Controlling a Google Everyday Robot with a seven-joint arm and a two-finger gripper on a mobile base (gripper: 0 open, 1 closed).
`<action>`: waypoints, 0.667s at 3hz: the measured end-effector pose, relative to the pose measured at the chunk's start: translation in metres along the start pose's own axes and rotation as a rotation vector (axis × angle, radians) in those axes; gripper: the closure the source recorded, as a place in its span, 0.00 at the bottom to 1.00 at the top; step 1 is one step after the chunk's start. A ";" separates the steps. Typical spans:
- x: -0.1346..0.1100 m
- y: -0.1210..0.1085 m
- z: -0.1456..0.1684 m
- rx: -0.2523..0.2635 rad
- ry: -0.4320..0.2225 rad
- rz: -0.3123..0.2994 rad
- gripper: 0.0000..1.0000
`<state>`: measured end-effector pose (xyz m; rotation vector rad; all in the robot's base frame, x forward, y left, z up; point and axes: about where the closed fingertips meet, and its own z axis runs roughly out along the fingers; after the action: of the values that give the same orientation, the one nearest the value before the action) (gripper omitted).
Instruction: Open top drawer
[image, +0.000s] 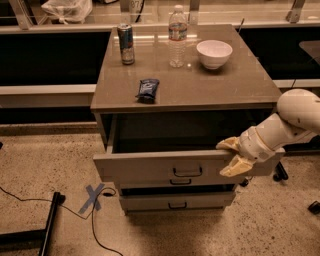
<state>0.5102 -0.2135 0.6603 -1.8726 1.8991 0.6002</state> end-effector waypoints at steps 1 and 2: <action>-0.005 0.008 -0.006 -0.035 -0.005 -0.006 0.54; -0.018 0.022 -0.022 -0.072 -0.032 -0.034 0.31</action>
Offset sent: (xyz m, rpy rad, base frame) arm -0.0374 0.0016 0.0604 0.0672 0.0512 0.1184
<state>0.4892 -0.2109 0.6896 -1.9239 1.8445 0.6917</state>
